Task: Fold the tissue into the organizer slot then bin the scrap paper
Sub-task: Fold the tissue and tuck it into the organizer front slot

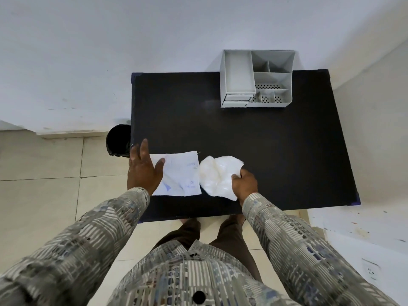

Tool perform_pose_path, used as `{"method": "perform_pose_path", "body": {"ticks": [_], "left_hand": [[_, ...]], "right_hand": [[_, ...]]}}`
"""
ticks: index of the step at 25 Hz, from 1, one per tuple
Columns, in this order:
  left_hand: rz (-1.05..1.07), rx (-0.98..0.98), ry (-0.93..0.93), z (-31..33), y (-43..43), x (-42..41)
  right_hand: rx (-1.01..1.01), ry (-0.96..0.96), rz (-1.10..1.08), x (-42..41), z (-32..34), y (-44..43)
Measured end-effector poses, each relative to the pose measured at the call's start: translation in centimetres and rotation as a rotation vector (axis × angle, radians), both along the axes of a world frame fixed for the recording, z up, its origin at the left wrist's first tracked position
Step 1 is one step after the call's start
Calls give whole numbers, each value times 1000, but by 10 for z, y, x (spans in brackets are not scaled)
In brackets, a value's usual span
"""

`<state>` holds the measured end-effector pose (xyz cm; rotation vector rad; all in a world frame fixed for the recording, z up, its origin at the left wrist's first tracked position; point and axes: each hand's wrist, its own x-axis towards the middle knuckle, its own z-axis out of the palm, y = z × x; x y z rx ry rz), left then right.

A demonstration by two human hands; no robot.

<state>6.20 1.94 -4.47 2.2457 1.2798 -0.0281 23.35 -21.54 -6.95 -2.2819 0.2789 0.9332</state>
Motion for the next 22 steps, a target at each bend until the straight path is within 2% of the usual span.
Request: {"method": "perform_pose_path", "body": {"ticks": [3, 5, 7, 9, 12, 15, 19, 22], "left_hand": [[-456, 142, 110, -11, -11, -1], [-714, -24, 333, -19, -23, 1], [-778, -201, 514, -26, -33, 1], [-739, -236, 537, -25, -37, 4], [-641, -214, 382, -5, -38, 17], [-468, -349, 67, 27, -40, 45], [-449, -710, -216, 81, -65, 88], [-230, -1010, -398, 110, -91, 109]], "right_hand": [[7, -18, -7, 4, 8, -7], [16, -20, 4, 8, 16, -10], [21, -43, 59, 12, 31, -11], [17, -115, 174, 17, 51, -13], [-35, -292, 449, 29, 91, -16], [-64, -417, 697, 46, 136, -13], [24, -307, 898, 72, 195, 4], [109, -365, 924, 80, 214, 18]]}}
